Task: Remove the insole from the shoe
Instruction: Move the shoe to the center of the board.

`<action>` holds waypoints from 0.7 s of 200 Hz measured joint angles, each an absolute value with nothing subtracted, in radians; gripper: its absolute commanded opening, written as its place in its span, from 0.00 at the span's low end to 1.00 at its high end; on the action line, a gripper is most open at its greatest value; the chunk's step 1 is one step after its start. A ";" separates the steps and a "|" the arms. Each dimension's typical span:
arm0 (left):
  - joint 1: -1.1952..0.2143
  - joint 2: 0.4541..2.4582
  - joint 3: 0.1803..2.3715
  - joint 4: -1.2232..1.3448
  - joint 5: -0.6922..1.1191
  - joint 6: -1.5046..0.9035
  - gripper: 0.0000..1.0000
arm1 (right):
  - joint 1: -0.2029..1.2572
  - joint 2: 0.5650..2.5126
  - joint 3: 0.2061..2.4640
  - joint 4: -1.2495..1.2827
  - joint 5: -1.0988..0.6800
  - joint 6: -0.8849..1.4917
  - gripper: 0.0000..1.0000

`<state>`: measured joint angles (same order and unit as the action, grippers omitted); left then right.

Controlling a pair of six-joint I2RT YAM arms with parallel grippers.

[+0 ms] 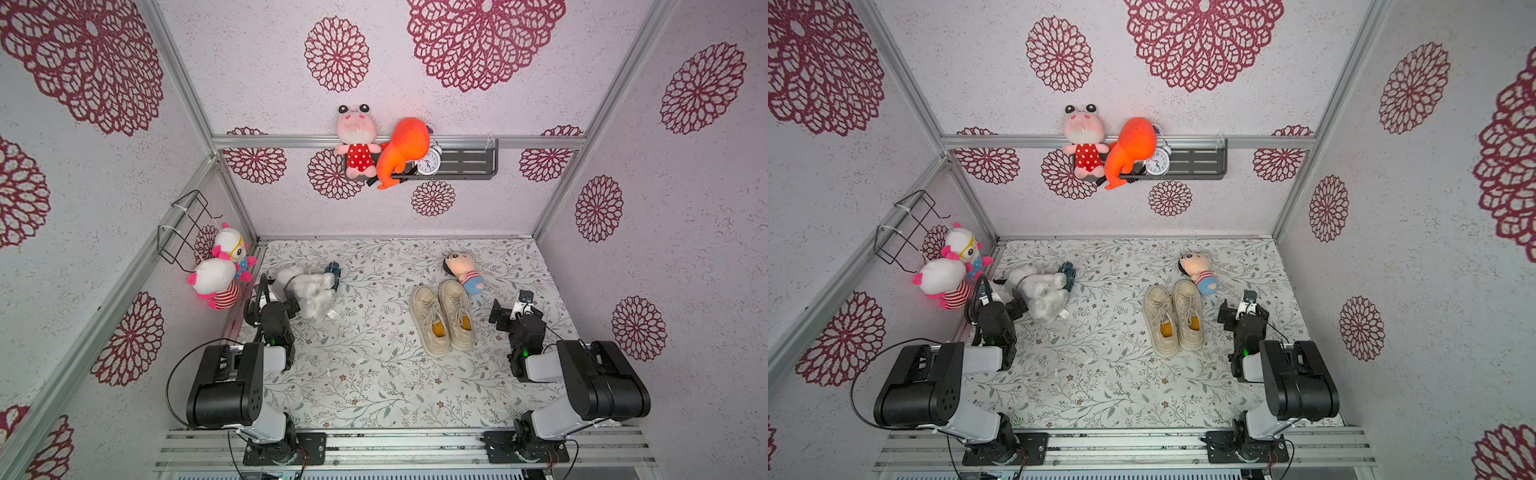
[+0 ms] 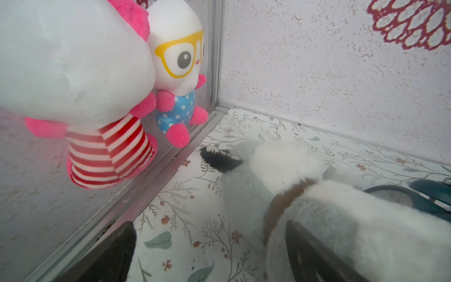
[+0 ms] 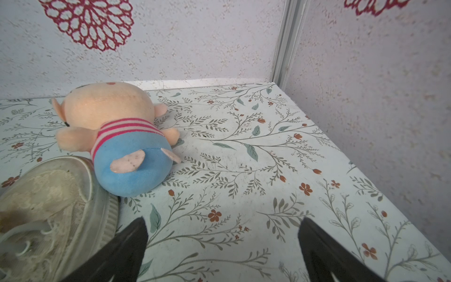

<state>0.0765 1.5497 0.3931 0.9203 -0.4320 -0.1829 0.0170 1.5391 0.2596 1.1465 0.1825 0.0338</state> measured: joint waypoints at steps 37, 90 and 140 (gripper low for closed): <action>0.077 1.550 0.393 0.911 -0.431 -0.183 0.98 | 0.017 1.539 0.260 1.147 0.183 0.034 0.99; 0.067 1.524 0.393 0.875 -0.458 -0.180 0.98 | 0.026 1.488 0.249 1.117 0.209 0.034 0.99; 0.018 1.206 0.482 0.537 -0.469 -0.183 0.98 | 0.004 1.071 0.353 0.655 0.355 0.142 0.99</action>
